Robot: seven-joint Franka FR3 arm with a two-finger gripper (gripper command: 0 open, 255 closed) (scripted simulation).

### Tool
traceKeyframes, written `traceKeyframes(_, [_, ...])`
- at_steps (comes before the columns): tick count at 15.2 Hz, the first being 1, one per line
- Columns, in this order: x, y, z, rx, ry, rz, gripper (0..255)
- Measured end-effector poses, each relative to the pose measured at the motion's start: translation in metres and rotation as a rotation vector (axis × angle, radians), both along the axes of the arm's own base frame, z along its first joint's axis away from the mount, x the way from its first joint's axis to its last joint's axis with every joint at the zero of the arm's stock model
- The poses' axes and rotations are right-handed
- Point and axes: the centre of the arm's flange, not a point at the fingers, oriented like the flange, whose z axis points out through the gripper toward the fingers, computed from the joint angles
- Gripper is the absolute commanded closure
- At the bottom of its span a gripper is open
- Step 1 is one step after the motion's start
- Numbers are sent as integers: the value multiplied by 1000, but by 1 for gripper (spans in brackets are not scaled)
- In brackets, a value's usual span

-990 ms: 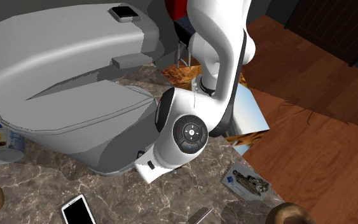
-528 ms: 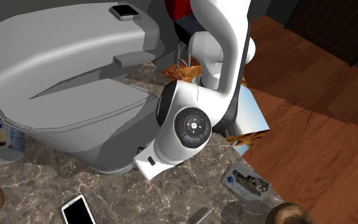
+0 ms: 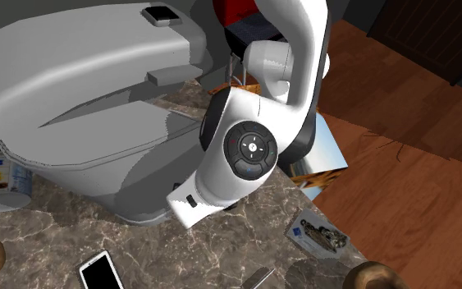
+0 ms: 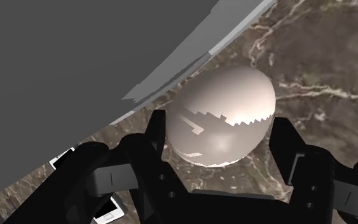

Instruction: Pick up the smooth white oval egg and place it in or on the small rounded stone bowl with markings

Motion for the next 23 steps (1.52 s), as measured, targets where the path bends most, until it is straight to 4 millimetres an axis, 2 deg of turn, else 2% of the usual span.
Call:
traceKeyframes(19, [0,-1,100,1,1,0,255])
traceKeyframes(23, [21,28,106,-1,-1,-4,255])
